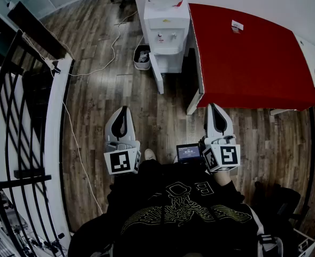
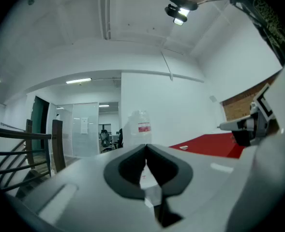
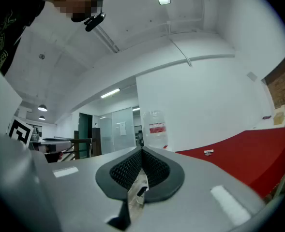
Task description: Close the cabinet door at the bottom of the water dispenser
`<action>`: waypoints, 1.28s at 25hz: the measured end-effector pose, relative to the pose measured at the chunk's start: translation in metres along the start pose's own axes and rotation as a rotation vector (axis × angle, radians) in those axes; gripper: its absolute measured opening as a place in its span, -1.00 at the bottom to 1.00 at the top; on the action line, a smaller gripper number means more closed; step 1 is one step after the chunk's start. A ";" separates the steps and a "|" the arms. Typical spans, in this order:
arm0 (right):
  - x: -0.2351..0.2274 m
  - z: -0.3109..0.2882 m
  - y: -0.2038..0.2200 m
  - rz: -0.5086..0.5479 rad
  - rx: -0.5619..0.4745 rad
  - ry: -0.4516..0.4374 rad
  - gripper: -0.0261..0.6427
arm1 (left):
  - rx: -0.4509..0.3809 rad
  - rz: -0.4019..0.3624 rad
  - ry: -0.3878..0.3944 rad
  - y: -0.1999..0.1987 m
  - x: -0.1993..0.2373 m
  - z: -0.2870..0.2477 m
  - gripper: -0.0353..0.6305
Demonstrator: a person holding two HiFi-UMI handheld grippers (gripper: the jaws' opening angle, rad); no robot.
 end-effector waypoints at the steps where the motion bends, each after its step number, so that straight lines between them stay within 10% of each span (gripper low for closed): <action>1: -0.002 0.001 -0.001 0.012 -0.009 0.001 -0.93 | -0.004 -0.004 0.003 0.000 -0.004 -0.003 -0.87; 13: -0.012 -0.031 0.002 0.047 0.008 -0.016 -0.93 | -0.042 0.001 0.032 -0.001 -0.026 -0.066 -0.87; 32: 0.001 -0.225 0.020 0.047 0.027 0.019 -0.93 | -0.043 0.055 0.096 0.031 0.053 -0.242 -0.87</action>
Point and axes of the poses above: the fingertips, and each gripper's own axes: z backward along the fingers, x to its left, y out of its underside, the point moved 4 cm from there along z, backward along the fingers, and after that the axes turned 1 degree about -z, right-handed, at the moved point
